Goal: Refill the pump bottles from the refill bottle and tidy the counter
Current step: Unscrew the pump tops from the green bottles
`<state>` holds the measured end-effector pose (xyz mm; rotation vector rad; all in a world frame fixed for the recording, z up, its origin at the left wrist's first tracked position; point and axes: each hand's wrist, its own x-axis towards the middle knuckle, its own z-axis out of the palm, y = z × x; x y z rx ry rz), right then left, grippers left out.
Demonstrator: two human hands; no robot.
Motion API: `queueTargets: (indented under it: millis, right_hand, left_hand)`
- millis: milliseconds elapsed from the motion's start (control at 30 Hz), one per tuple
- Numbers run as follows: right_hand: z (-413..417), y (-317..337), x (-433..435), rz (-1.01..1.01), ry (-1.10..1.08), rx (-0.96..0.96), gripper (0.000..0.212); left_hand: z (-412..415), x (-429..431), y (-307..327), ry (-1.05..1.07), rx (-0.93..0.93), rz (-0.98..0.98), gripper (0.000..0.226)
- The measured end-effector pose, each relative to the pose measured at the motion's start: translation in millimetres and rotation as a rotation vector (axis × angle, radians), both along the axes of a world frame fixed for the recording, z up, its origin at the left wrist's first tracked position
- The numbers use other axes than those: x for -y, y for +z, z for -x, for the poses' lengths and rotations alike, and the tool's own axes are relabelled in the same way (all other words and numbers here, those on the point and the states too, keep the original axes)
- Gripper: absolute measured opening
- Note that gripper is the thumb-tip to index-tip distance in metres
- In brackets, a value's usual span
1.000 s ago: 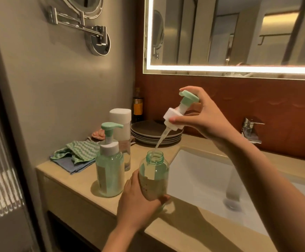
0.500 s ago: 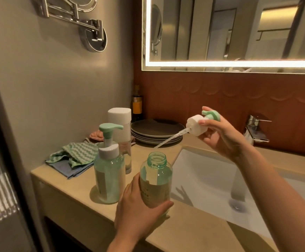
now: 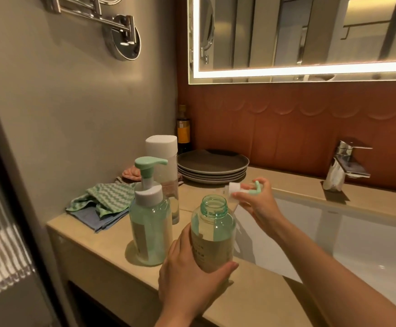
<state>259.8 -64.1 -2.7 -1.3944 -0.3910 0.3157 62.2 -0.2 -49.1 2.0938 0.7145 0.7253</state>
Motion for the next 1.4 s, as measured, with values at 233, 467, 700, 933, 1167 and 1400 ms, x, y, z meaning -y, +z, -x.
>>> queueTargets:
  millis: [233, 467, 700, 933, 1167, 1400]
  right_hand:
    - [9, -24, -39, 0.311, -0.112, 0.29, 0.044]
    - [-10, -50, -76, 0.531, -0.07, 0.419, 0.032]
    - [-14, -57, -92, 0.815, -0.219, 0.457, 0.029]
    - [-3, -22, -63, 0.755, -0.01, 0.53, 0.046]
    - [16, 11, -18, 0.504, 0.061, 0.49, 0.039]
    - [63, 34, 20, 0.296, 0.226, 0.49, 0.063]
  left_hand:
    - [2, 5, 5, 0.029, 0.009, 0.016, 0.114]
    - [3, 5, 12, 0.036, -0.007, 0.023, 0.118]
    - [1, 2, 11, 0.038, -0.019, 0.021, 0.119]
    - [-1, 1, 6, 0.064, -0.003, 0.031, 0.119]
    - [-2, 1, -3, 0.094, 0.071, 0.057, 0.113]
    - [-2, 4, -7, 0.1, 0.133, 0.01, 0.104]
